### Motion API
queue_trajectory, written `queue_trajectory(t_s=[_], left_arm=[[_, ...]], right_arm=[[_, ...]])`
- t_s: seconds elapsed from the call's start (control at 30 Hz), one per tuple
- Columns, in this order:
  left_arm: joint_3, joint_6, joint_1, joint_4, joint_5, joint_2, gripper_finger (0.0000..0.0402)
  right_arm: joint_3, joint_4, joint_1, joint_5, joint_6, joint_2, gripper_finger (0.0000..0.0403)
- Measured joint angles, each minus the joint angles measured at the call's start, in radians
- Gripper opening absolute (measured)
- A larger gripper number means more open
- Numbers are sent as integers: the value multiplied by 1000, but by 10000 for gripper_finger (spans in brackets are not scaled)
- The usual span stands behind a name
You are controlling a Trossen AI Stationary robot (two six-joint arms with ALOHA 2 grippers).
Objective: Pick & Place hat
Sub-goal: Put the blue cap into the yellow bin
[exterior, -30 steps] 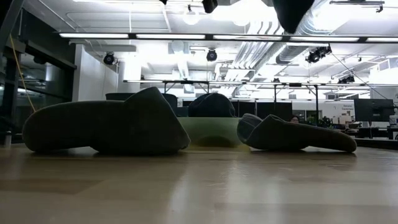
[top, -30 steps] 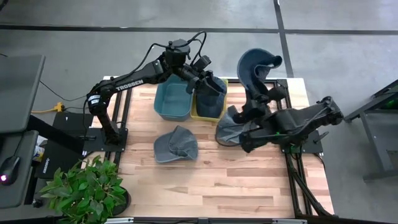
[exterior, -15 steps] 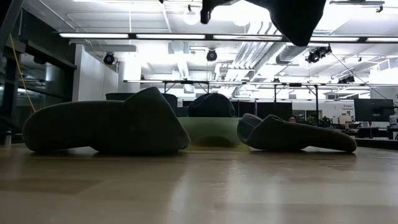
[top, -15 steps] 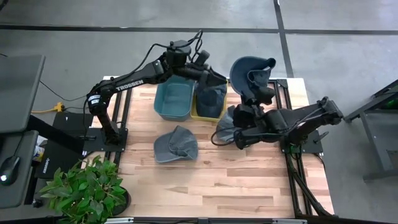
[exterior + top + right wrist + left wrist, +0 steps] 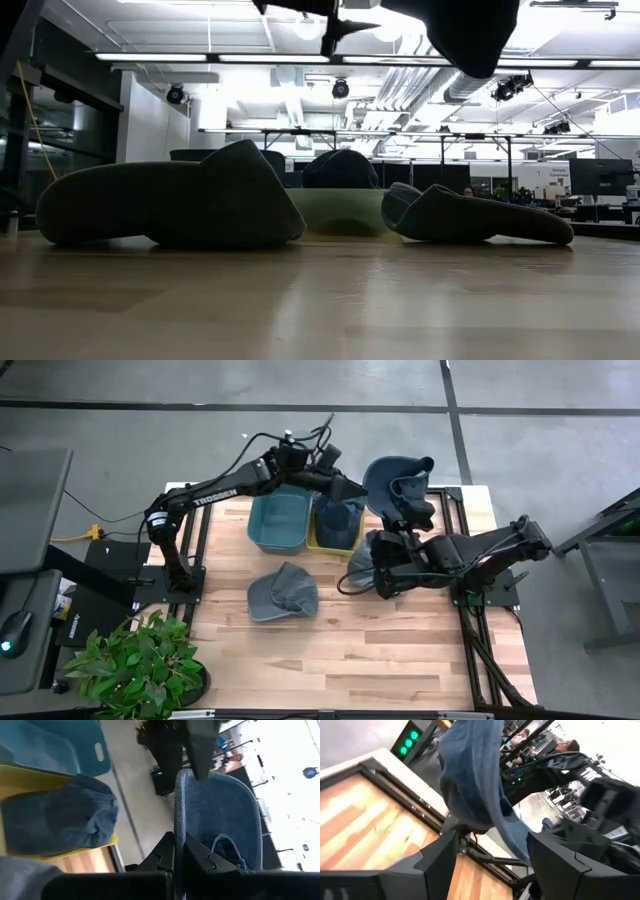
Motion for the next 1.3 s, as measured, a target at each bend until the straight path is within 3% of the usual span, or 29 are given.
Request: queue_trajectory(t_s=[0.23,0.5,0.63,0.97,1.17,1.3], left_arm=[[0,-56,0,47,72,35,236],[0,-56,-8,54,75,35,228],[0,-56,-6,52,75,35,184],[0,-77,-5,49,80,35,17],[0,-52,-5,51,86,35,8],[0,-23,-6,53,98,35,6]], right_arm=[[0,67,-24,-33,-68,-1,5],[0,94,-38,-78,-92,-1,5],[0,116,-38,-89,-117,-1,5],[1,136,-37,-94,-173,-1,5],[1,141,-37,-102,-177,0,6],[1,147,-37,-131,-178,-1,44]])
